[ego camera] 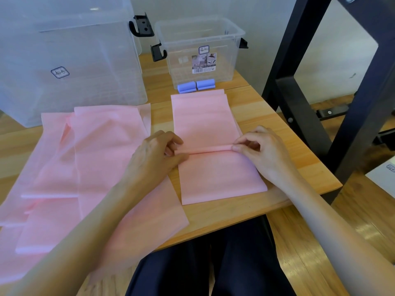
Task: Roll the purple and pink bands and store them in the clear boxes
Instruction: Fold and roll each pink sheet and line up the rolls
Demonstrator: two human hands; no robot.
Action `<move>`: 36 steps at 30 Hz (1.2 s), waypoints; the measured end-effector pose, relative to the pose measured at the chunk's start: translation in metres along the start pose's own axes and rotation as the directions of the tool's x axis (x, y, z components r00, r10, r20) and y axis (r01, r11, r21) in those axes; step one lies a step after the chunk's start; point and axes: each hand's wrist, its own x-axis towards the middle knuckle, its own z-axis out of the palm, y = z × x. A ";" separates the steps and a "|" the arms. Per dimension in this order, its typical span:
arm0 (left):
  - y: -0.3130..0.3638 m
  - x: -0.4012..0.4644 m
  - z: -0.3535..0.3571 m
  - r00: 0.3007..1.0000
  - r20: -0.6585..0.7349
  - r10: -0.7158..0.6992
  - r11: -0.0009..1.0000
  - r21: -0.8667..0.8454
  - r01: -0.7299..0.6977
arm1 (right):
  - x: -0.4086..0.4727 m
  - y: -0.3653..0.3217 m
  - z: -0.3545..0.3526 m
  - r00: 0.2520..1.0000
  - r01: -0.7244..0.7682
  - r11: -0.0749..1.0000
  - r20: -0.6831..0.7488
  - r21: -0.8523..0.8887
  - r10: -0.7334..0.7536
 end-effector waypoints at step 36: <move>0.034 0.032 -0.004 0.876 0.468 -0.116 0.544 -0.708 0.451 | 0.007 -0.005 -0.003 0.998 0.003 0.877 -0.057 0.480 0.028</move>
